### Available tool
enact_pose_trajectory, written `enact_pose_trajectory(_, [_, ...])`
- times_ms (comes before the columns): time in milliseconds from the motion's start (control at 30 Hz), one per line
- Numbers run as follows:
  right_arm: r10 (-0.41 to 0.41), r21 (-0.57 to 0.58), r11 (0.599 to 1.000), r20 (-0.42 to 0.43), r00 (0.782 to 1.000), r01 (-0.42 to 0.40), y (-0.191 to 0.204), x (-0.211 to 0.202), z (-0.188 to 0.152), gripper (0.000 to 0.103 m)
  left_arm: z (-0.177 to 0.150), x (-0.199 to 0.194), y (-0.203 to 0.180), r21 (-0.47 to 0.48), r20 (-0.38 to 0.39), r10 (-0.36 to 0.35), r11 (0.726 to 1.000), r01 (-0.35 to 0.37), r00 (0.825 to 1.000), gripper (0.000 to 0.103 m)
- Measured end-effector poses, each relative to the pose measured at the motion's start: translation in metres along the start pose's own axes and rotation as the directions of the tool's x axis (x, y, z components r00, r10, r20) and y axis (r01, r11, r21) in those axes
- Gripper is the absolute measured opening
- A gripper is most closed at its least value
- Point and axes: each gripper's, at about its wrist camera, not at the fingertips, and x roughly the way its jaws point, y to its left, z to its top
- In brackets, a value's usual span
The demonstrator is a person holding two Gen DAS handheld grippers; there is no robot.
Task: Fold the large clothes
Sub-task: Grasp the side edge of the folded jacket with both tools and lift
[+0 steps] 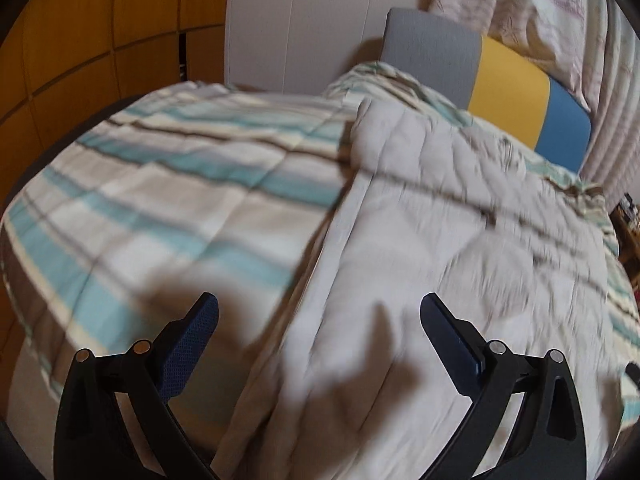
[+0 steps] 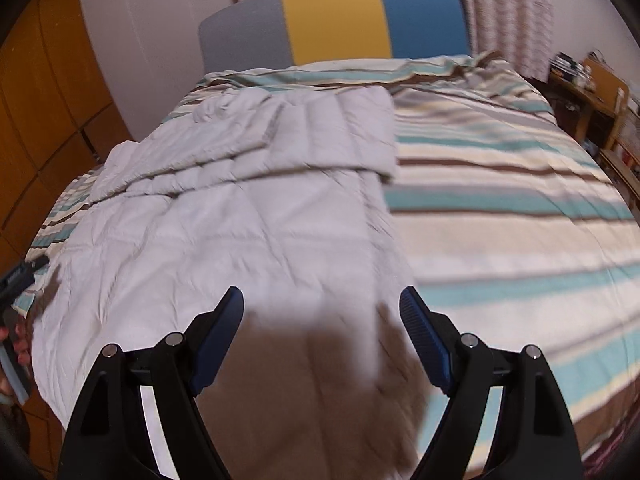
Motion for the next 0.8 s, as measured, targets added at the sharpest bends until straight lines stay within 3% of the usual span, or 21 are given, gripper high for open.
enact_pose_trajectory(167, [-0.01,0.052,0.999,-0.015,1.0,0.011,-0.02,-0.017,-0.033,0.08,-0.043,-0.013,0.01,0.038,-0.021,-0.005,0.999,0.006,1.0,0.1])
enact_pose_trajectory(267, [0.0,0.075,0.997,-0.042,0.999,0.003,-0.03,-0.021,-0.05,0.08,-0.063,-0.019,0.014,0.031,-0.032,-0.056,0.998,0.057,0.998,0.1])
enact_pose_trajectory(367, [0.037,0.108,0.994,-0.078,0.996,-0.028,-0.036,-0.022,-0.064,0.08,-0.082,-0.025,0.014,0.025,-0.042,-0.118,0.993,0.119,0.992,0.09])
enact_pose_trajectory(500, [0.102,0.153,0.984,-0.088,0.991,-0.088,-0.04,-0.023,-0.08,0.074,-0.094,-0.036,0.006,0.077,-0.033,-0.134,0.988,0.136,0.99,0.07])
enact_pose_trajectory(567, [0.128,0.148,0.982,-0.084,0.988,-0.115,-0.035,-0.022,-0.084,0.059,-0.095,-0.037,0.002,0.082,-0.043,-0.146,0.985,0.149,0.988,0.058])
enact_pose_trajectory(633, [0.122,0.104,0.988,-0.083,0.989,-0.113,-0.025,-0.021,-0.084,0.047,-0.096,-0.041,-0.002,0.081,-0.049,-0.178,0.98,0.181,0.983,0.035])
enact_pose_trajectory(767, [0.169,0.115,0.98,-0.076,0.983,-0.16,-0.02,-0.023,-0.078,0.019,-0.089,-0.049,-0.007,0.065,-0.037,-0.212,0.975,0.214,0.977,0.021])
enact_pose_trajectory(800, [0.186,0.136,0.975,-0.063,0.98,-0.176,-0.022,-0.025,-0.074,0.018,-0.084,-0.053,-0.005,0.048,-0.026,-0.225,0.973,0.226,0.974,0.019])
